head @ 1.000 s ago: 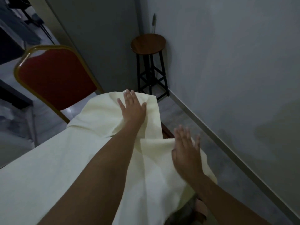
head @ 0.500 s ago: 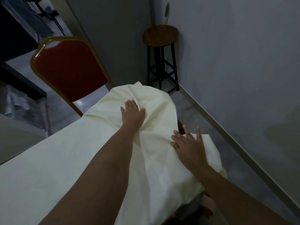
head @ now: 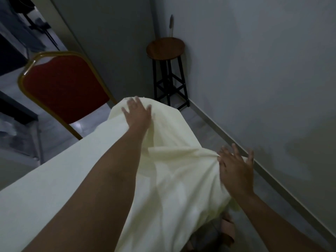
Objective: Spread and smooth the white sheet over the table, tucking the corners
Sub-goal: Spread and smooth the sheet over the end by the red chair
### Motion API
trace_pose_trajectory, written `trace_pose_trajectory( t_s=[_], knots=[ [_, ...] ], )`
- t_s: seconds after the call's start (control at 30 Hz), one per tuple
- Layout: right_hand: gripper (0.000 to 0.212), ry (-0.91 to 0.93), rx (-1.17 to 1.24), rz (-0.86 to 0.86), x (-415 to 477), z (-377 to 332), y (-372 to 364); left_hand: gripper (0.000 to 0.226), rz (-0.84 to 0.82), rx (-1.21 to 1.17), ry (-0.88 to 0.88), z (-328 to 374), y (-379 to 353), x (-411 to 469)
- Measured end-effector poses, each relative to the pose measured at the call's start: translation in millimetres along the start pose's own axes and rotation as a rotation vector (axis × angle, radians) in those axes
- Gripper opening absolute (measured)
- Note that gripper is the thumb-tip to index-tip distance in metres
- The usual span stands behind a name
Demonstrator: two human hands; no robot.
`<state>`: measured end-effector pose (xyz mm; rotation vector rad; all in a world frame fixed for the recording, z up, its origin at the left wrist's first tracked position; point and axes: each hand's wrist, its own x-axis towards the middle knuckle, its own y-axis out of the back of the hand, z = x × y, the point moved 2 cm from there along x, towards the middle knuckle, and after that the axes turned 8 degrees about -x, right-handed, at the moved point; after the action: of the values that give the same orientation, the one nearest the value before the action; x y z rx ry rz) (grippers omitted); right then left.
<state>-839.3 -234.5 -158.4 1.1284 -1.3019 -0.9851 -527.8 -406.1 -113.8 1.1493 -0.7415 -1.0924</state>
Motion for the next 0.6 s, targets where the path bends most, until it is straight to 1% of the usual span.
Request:
trace_pose_trajectory(
  t_s=[0.07, 0.1, 0.17, 0.27, 0.33, 0.43, 0.6],
  knots=[
    [0.047, -0.039, 0.027, 0.000, -1, -11, 4, 0.075, -0.086, 0.131, -0.190, 9, -15, -13],
    [0.050, -0.029, 0.043, -0.005, 0, -20, 8, 0.079, -0.121, 0.180, -0.267, 11, -25, -22],
    [0.056, 0.060, 0.054, -0.056, 4, -46, 14, 0.087, -0.184, 0.210, -0.357, 10, -44, -39],
    [0.057, 0.244, 0.035, -0.171, 3, -86, 14, 0.101, -0.252, 0.157, -0.353, 2, -60, -49],
    [0.061, 0.283, 0.010, -0.242, 1, -98, 4, 0.100, -0.224, 0.149, -0.380, 1, -64, -48],
    [0.067, 0.232, 0.008, -0.296, 3, -88, -10, 0.087, -0.201, 0.101, -0.433, 12, -67, -47],
    [0.072, 0.146, 0.009, -0.332, 12, -70, -13, 0.076, -0.234, 0.063, -0.406, 41, -71, -21]
  ],
)
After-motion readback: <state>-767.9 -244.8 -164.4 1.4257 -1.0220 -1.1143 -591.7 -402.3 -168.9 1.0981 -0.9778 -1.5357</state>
